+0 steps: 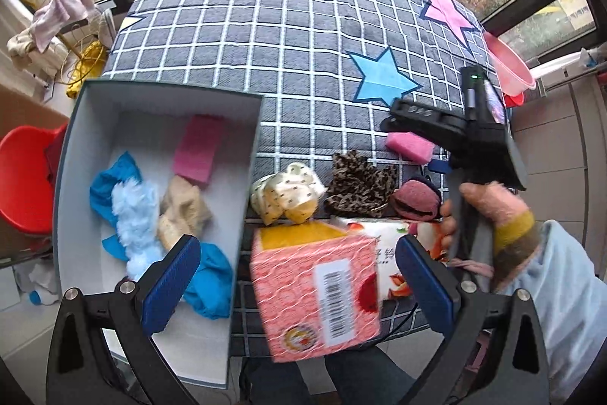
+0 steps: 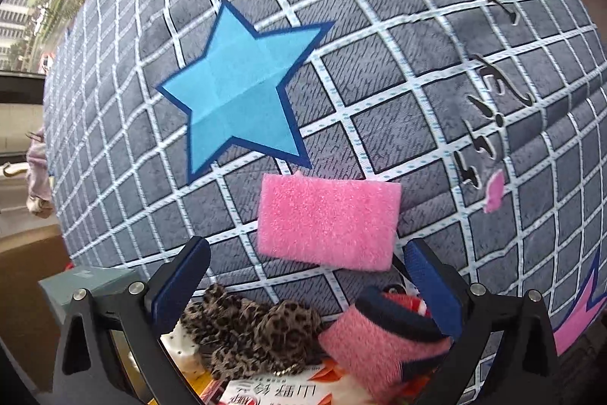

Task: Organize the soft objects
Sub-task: 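Move both tools back to the pile of soft items, then grasp the leopard-print cloth with the left tool while the right grasps a pink sponge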

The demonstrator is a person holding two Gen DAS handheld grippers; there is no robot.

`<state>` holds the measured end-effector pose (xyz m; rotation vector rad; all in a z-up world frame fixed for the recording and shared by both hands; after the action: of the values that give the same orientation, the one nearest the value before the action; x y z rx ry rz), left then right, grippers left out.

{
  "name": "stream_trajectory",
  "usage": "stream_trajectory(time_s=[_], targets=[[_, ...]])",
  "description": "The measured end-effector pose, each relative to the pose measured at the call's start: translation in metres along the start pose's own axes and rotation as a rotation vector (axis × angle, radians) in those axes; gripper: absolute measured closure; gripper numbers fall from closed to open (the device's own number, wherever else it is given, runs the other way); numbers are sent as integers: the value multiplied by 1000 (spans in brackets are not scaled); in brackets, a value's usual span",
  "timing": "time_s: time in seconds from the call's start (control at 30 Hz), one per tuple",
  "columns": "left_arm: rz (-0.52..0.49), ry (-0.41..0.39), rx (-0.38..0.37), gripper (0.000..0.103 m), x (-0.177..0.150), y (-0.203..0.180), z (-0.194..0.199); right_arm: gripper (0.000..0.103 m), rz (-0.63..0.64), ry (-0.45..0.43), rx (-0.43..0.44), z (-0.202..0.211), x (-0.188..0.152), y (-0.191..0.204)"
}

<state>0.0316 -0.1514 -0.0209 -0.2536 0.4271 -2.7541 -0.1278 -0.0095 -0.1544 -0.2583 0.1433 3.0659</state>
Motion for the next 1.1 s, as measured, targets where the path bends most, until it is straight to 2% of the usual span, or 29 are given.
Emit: stream_trajectory(time_s=[0.1,0.13,0.17,0.23,0.3,0.4,0.5,0.67,0.8,0.87,1.1], targets=[[-18,8,14,0,7,-14,-8,2,20,-2,-24,-3,0,-1],[-25,12,17,0,10,-19,-11,8,30,-5,-25,-3,0,-2],[-30,15,19,0,12,-24,-14,18,48,-4,-28,-3,1,-3],[-40,25,22,0,17,-34,-22,30,87,-16,-45,0,2,-2],[-44,37,23,0,22,-42,-29,31,113,-21,-32,3,4,-7],[-49,65,27,0,33,-57,-47,31,81,-6,24,9,13,-25],[-61,123,42,0,44,-71,-76,31,59,-15,67,21,17,-51],[-63,234,113,1,58,-82,-136,31,30,-22,109,38,19,-98],[-50,324,187,1,63,-78,-177,30,2,-23,152,48,7,-134],[-45,349,214,1,64,-75,-190,30,-12,-21,167,47,9,-121],[-34,424,260,5,63,-68,-217,30,-45,-14,212,52,9,-144]])
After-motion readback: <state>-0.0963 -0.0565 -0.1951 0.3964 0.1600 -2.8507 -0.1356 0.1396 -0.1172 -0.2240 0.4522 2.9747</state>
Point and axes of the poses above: each gripper's, at about its wrist camera, not at the fingertips, and z roughly against the way its jaws point, y to its left, x to its top, the point moved 2 cm from there along -z, roughly the way its jaws point, and after that the axes turned 9 degrees about -x, right-handed, at the moved point
